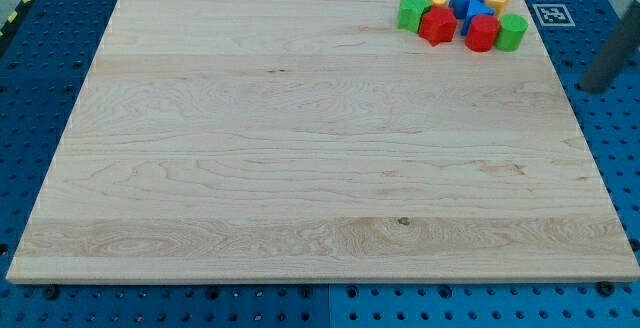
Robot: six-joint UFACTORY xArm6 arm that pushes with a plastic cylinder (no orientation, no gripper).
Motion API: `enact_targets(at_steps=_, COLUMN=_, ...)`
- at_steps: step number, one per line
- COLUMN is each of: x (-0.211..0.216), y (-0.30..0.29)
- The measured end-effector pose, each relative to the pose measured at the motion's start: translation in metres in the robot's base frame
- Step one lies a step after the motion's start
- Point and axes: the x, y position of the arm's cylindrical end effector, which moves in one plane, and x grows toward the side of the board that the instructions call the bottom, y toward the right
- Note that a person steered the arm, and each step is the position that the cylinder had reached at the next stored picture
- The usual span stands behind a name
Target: Move the red star to the top center
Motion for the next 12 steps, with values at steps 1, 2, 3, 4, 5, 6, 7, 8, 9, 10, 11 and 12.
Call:
enact_targets(at_steps=1, x=-0.024, y=0.0)
enact_targets(at_steps=2, x=-0.035, y=0.008)
enact_targets(at_steps=3, x=-0.068, y=0.008)
enact_targets(at_steps=4, x=-0.068, y=0.007)
enact_targets(at_steps=5, x=-0.068, y=-0.009)
enact_targets(at_steps=6, x=-0.068, y=-0.014)
enact_targets(at_steps=7, x=-0.07, y=-0.014)
enact_targets(at_steps=8, x=-0.075, y=-0.017)
enact_targets(at_steps=9, x=-0.075, y=-0.028)
enact_targets(at_steps=10, x=-0.075, y=-0.052)
enact_targets(at_steps=11, x=-0.075, y=-0.088)
enact_targets(at_steps=12, x=-0.075, y=-0.117)
